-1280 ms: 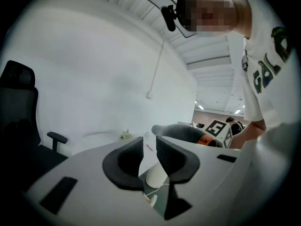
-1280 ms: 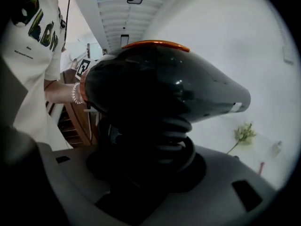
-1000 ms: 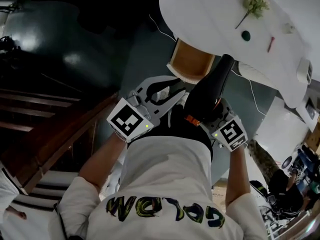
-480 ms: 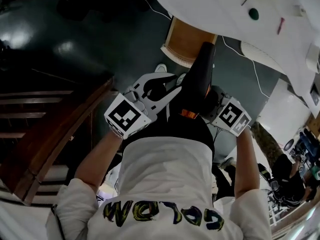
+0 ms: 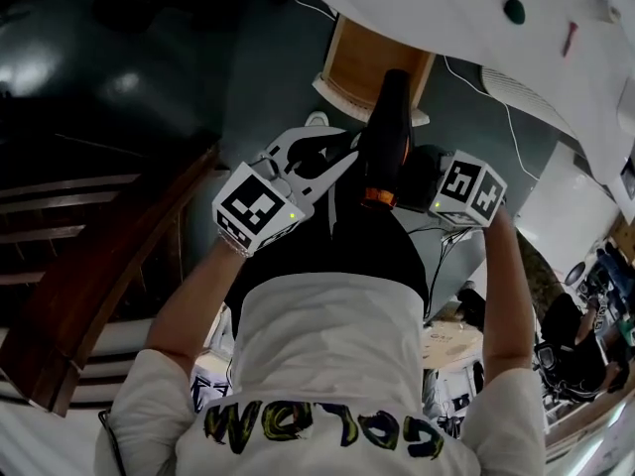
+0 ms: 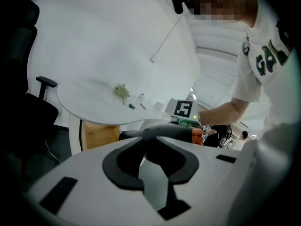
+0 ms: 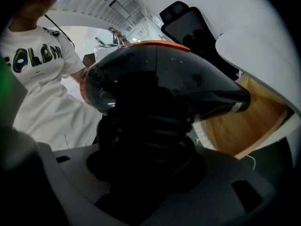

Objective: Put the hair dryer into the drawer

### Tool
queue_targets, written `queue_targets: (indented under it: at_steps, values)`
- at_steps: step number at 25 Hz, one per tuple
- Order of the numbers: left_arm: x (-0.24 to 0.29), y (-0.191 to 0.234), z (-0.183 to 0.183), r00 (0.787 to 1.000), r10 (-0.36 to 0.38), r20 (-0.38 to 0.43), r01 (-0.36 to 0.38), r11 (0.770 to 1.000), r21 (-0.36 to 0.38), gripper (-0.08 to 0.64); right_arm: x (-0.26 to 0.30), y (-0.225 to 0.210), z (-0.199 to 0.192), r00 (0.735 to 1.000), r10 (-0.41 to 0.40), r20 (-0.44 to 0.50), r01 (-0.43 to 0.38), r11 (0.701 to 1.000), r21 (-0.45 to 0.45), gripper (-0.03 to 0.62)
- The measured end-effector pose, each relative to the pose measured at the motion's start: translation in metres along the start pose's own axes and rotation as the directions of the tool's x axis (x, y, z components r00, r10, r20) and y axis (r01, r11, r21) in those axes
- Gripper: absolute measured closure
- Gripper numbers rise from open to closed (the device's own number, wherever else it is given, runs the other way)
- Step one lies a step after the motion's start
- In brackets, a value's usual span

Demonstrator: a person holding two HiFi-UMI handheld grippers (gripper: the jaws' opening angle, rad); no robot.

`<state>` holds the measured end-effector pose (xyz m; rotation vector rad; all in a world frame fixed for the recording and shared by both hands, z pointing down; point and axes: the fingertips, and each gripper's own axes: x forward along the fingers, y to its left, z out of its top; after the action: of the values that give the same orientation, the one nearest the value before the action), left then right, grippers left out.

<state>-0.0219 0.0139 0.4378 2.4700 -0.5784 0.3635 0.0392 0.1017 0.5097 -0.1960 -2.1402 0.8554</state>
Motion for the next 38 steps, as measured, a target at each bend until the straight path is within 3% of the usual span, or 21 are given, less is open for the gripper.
queue_targets:
  at_steps: [8,19,24,29,38]
  values:
    - [0.027,0.035,-0.004,0.998,0.018,-0.061,-0.014,0.998,0.055,0.495,-0.003,-0.044,0.000,0.996,0.062,-0.065,-0.059,0.997,0.048,0.344]
    - [0.057,0.092,-0.029,0.967,0.118,-0.224,-0.083,0.983,0.162,0.511,0.001,-0.114,0.005,0.985,0.032,-0.169,-0.019,0.997,0.075,0.344]
    - [0.068,0.114,-0.040,0.949,0.152,-0.276,-0.085,0.968,0.238,0.544,0.006,-0.143,0.007,0.978,-0.046,-0.205,0.060,0.996,0.063,0.344]
    - [0.080,0.138,-0.050,0.916,0.201,-0.348,-0.085,0.943,0.322,0.548,0.012,-0.174,0.006,0.958,-0.144,-0.250,0.160,0.986,0.046,0.344]
    - [0.091,0.173,-0.081,0.873,0.194,-0.448,-0.055,0.951,0.303,0.548,0.031,-0.219,-0.001,0.888,-0.303,-0.346,0.314,0.949,-0.024,0.344]
